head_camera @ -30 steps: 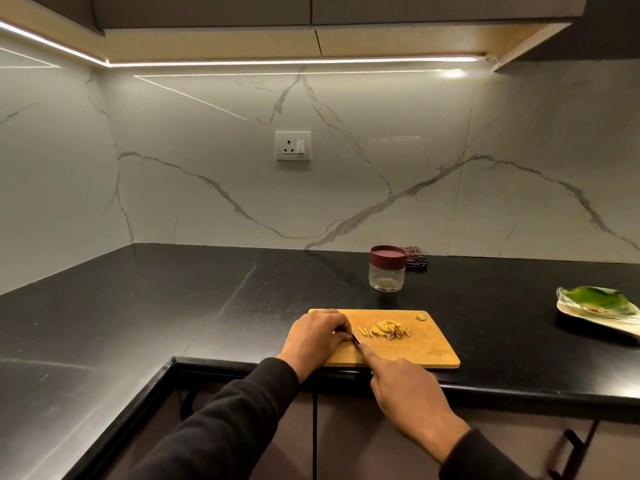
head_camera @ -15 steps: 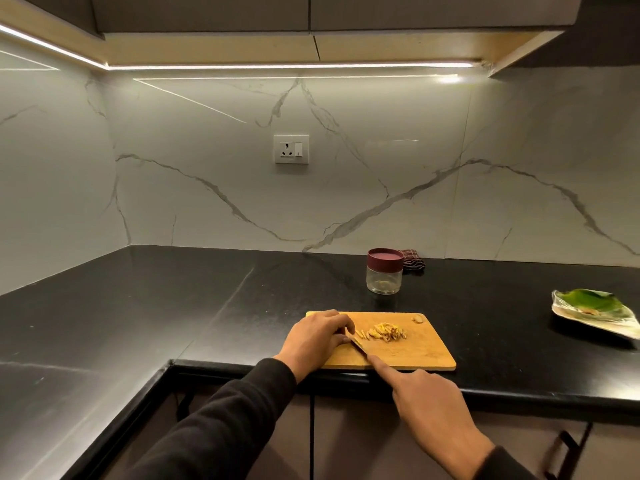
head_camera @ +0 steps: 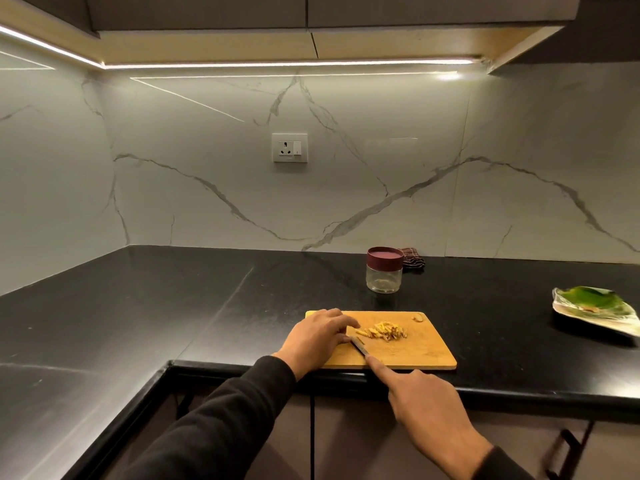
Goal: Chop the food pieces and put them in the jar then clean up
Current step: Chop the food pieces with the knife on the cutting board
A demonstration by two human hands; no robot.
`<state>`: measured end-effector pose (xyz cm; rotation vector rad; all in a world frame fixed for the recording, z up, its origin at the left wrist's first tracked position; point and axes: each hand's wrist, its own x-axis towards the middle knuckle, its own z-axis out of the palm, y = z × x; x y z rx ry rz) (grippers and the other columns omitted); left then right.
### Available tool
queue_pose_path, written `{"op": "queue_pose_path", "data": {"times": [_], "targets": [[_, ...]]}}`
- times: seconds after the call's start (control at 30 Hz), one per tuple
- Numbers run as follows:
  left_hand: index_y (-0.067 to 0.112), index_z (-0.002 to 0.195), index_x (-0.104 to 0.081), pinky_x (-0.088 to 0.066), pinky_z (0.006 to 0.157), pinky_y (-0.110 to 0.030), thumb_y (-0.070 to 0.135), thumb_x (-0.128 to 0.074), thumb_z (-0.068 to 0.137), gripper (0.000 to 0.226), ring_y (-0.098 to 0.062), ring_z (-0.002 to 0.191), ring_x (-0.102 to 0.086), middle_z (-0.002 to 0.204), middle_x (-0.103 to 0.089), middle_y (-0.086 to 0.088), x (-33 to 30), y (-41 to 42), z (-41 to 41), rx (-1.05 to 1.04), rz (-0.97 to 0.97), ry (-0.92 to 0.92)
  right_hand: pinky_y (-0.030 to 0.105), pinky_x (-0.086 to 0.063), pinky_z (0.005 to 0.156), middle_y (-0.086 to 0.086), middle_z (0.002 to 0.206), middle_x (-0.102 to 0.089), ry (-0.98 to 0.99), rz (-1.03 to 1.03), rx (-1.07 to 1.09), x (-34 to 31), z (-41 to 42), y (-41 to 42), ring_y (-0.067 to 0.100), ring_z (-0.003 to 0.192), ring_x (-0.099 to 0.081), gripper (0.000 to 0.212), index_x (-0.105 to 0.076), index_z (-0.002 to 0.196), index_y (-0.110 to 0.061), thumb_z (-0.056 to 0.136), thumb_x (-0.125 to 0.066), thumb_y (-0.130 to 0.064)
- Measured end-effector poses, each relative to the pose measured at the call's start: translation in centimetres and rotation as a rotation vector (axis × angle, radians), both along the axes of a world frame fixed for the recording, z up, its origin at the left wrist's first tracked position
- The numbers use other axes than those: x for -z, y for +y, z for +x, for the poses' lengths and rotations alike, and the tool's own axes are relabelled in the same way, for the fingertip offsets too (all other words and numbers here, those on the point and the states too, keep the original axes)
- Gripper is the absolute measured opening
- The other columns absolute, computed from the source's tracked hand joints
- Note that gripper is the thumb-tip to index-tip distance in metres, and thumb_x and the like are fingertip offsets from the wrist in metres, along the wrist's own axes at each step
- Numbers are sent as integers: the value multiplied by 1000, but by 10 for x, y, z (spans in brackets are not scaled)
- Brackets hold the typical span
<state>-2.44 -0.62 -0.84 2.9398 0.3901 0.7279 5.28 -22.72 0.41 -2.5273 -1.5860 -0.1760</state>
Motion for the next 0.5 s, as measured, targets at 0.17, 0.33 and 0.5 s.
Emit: {"op": "queue_pose_path", "data": {"times": [0.17,0.33,0.5], "targets": [[25,107,-69,-55,87,-27,28,-65,96,12,-6,94,-62,107,-68,9,3,-1,-4,-31,-54,-115,28,-46,73,-4,93,-59,67,76,5,1,2,-4,12,79,-57,60,1,155,-52,109,-32,-32],[27,102,-73,-54,86,-20,31,-67,94,10,-5,91,-64,104,-70,12,5,-1,-6,-33,-68,-143,27,-44,68,-6,91,-58,106,127,45,1,9,-7,10,74,-53,58,-2,157,-50,109,-31,-34],[27,101,-74,-54,86,-17,32,-67,95,11,-4,90,-65,102,-71,12,4,-2,-7,-47,-87,-146,22,-36,59,-7,82,-55,164,147,37,-4,4,-2,8,66,-49,58,0,155,-51,109,-31,-36]]}}
